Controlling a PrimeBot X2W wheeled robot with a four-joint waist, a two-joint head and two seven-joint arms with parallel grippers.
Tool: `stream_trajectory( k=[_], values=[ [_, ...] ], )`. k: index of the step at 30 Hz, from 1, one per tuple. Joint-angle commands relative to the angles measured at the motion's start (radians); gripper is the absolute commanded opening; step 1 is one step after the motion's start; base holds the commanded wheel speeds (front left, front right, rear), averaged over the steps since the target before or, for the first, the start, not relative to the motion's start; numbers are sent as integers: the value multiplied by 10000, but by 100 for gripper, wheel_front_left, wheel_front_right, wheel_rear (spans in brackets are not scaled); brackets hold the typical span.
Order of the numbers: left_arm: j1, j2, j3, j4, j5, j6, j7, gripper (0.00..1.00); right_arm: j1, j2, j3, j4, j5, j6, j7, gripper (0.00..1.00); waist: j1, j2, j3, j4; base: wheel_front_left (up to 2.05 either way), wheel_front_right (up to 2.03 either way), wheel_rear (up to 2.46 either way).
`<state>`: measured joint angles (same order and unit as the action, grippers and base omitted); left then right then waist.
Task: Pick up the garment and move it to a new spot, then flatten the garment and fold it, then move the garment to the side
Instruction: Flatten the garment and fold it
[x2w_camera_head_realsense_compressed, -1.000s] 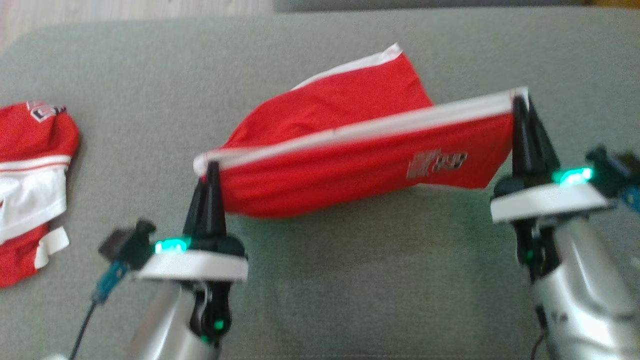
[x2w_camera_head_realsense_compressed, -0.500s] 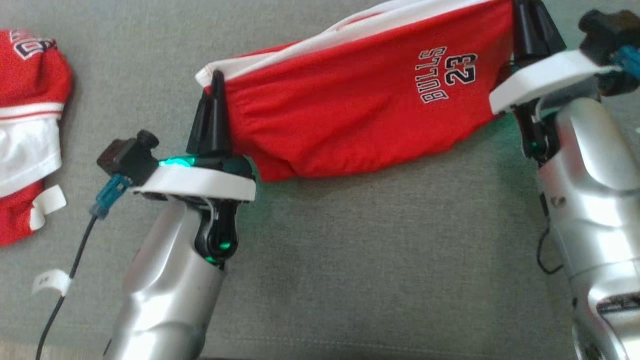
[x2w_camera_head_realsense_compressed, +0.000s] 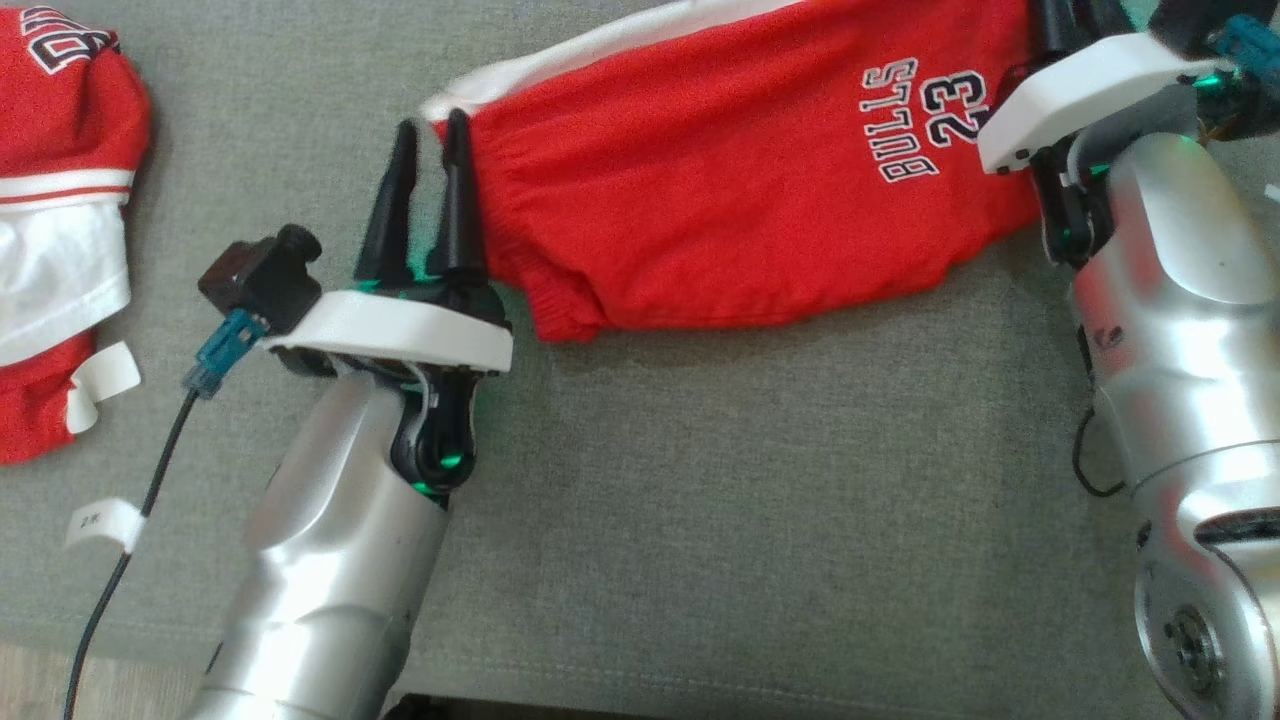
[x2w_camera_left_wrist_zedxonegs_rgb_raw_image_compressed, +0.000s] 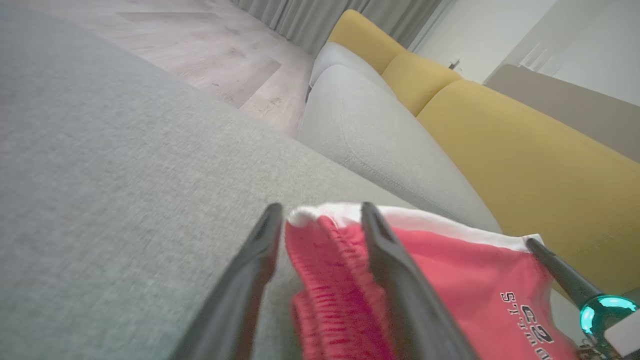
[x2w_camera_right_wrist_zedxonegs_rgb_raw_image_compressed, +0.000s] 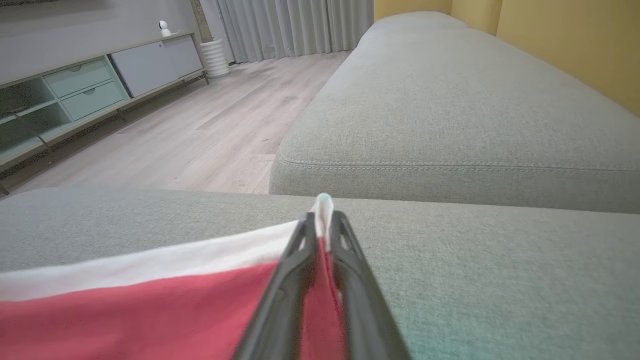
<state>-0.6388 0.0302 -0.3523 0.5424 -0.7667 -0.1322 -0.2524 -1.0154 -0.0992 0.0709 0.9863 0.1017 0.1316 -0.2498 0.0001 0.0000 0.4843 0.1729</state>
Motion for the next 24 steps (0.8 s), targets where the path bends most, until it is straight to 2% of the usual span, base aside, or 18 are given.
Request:
stream_trajectory(
  k=[1,9,14,21,22,23,24],
  values=[
    [-125,201,363,-48,-91,16,-93,100,-251,299,-50,-186,-170,-9,-113,100,-1,0,-35,1,0,0,0],
    [303,201,1344,268,480,16,-93,100,217,327,-210,-344,-349,-9,-118,100,-1,0,-234,-46,0,0,0],
    [885,201,1692,152,924,15,-93,100,923,209,29,394,-146,-9,-43,100,-1,0,-421,-60,0,0,0],
    [1474,201,1895,19,1122,15,-93,100,1249,291,611,1366,342,-9,847,100,-1,0,-630,48,0,0,0],
    [1526,201,1901,13,1159,15,-93,100,1286,323,710,1431,522,-9,958,45,-1,0,-674,65,0,0,0],
    [1582,201,1914,3,1198,17,-93,100,1335,348,835,1485,679,-9,1069,0,-1,0,-729,71,0,0,0],
    [1647,201,1936,2,1264,36,-93,100,1400,370,943,1497,872,-9,1111,0,-1,0,-812,65,0,0,0]
  ],
)
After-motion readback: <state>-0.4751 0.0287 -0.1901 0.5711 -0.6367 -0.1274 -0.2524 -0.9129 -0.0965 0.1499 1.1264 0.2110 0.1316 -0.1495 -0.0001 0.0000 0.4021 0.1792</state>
